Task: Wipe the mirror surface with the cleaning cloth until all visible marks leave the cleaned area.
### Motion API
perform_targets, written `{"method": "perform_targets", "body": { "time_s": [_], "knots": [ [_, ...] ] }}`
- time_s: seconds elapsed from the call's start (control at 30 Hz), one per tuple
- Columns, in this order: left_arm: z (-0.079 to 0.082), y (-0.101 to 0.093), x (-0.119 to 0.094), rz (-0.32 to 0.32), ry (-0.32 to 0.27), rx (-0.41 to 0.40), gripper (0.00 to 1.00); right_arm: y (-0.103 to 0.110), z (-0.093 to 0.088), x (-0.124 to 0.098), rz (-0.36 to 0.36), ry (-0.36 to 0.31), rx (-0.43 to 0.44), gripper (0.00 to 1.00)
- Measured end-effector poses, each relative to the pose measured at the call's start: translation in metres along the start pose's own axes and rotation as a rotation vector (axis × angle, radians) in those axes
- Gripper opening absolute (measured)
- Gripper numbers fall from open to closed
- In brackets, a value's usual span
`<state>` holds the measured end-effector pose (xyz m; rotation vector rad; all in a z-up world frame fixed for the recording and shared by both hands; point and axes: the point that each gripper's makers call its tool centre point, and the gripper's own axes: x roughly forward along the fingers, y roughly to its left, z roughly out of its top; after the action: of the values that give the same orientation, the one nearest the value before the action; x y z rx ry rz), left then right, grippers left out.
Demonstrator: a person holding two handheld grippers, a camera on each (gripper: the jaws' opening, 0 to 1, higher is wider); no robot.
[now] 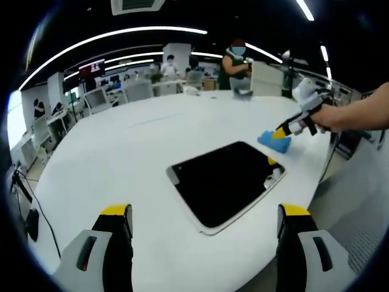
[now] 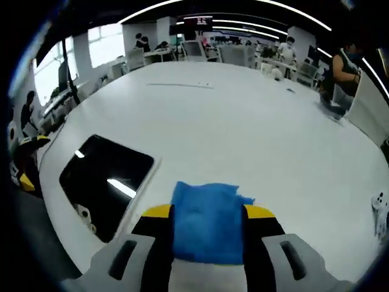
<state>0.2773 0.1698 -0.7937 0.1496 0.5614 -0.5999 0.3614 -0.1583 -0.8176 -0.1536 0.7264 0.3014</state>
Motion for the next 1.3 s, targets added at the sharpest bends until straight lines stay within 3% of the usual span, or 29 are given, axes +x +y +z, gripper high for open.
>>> {"method": "perform_targets", "body": {
  "time_s": [0.03,0.13,0.23,0.3,0.4,0.47,0.53,0.6,0.67,0.73,0.8,0.87,0.97,1.03,1.17,1.3],
  "knots": [
    [0.0,0.001,0.0,0.006,-0.002,0.0,1.0,0.0,0.002,-0.005,-0.003,-0.01,0.008,0.45],
    [0.003,0.004,-0.002,0.015,-0.018,-0.009,1.0,0.002,0.019,-0.025,0.038,-0.188,0.022,0.6],
    [0.004,0.005,-0.003,0.019,-0.027,-0.013,1.0,0.001,0.004,-0.04,0.047,-0.184,0.045,0.82],
    [0.004,0.003,-0.003,0.019,-0.023,-0.002,1.0,0.002,0.0,-0.051,0.064,-0.22,0.05,0.89],
    [0.004,0.002,-0.003,0.015,-0.02,0.004,1.0,0.004,-0.009,-0.062,0.066,-0.238,0.065,0.92],
    [0.004,0.002,-0.003,0.012,-0.022,0.004,1.0,0.006,-0.007,-0.071,0.076,-0.303,0.091,0.88],
    [0.002,0.002,-0.003,0.013,-0.022,-0.004,1.0,0.004,-0.009,-0.076,0.056,-0.347,0.055,0.92],
    [0.001,0.002,-0.005,0.015,-0.022,-0.009,1.0,0.007,-0.016,-0.078,0.061,-0.327,0.087,0.99],
    [0.002,0.003,-0.006,0.022,-0.027,-0.022,1.0,0.012,-0.015,-0.084,0.073,-0.338,0.095,1.0],
    [0.002,0.006,-0.005,0.03,-0.039,-0.054,1.0,0.008,-0.007,-0.089,0.049,-0.39,0.129,0.98],
    [-0.004,0.011,-0.004,0.036,-0.015,-0.076,1.0,0.003,-0.008,-0.088,0.033,-0.377,0.127,0.98],
    [0.0,0.01,-0.005,0.033,-0.039,-0.081,1.0,0.002,-0.005,-0.088,0.032,-0.401,0.151,1.0],
    [0.002,0.012,-0.006,0.037,-0.041,-0.038,1.0,0.005,-0.011,-0.084,0.048,-0.371,0.241,0.99],
    [0.002,0.013,-0.007,0.036,-0.044,-0.072,1.0,0.004,-0.014,-0.083,0.035,-0.365,0.209,0.98],
    [0.004,0.009,-0.008,0.035,-0.044,-0.031,1.0,0.008,-0.018,-0.085,0.037,-0.343,0.185,0.98],
    [0.006,0.007,-0.008,0.024,-0.039,-0.044,1.0,0.011,-0.019,-0.083,0.013,-0.321,0.051,0.97]
  ]
}}
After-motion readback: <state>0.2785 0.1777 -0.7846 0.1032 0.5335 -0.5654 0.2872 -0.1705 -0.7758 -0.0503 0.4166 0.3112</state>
